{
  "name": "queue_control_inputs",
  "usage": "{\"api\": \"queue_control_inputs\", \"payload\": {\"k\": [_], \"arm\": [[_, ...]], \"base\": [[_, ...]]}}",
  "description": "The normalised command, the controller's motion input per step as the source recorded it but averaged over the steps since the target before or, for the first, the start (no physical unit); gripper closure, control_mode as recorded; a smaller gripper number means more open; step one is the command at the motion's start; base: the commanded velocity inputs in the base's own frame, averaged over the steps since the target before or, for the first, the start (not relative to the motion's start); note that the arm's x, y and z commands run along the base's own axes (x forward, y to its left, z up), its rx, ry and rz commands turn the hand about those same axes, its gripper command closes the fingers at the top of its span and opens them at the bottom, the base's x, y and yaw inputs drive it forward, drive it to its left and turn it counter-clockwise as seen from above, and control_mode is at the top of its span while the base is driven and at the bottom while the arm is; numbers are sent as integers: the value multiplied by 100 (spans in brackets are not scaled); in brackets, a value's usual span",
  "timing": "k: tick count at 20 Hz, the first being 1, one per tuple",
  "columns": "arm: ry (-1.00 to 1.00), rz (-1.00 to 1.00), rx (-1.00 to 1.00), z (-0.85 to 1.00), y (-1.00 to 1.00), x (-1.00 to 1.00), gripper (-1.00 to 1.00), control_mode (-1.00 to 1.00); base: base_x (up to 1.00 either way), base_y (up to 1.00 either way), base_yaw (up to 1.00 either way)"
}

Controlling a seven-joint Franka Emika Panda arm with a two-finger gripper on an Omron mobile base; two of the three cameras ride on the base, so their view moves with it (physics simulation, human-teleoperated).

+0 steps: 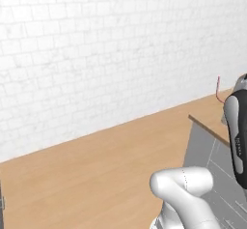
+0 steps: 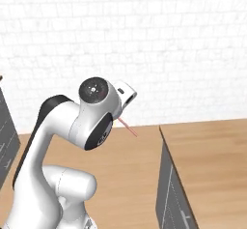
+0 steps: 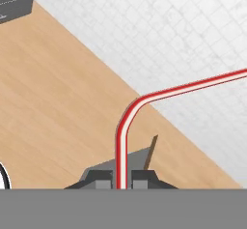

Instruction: Take a straw from the drawer in front and place it inside the glass cup on the dining counter.

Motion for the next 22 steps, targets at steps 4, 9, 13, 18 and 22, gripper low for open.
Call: {"api": "queue_control_inputs", "payload": {"k": [4,9,13,18,22], "arm": [[0,0,0,0,0,0,100,100],[0,0,0,0,0,0,100,100],[0,0,0,0,0,0,100,100],[0,0,0,0,0,0,100,100],[0,0,0,0,0,0,100,100]], "base": [[100,2,-6],[100,14,-26],[97,11,-43],[95,11,-54],[92,6,-62]]}}
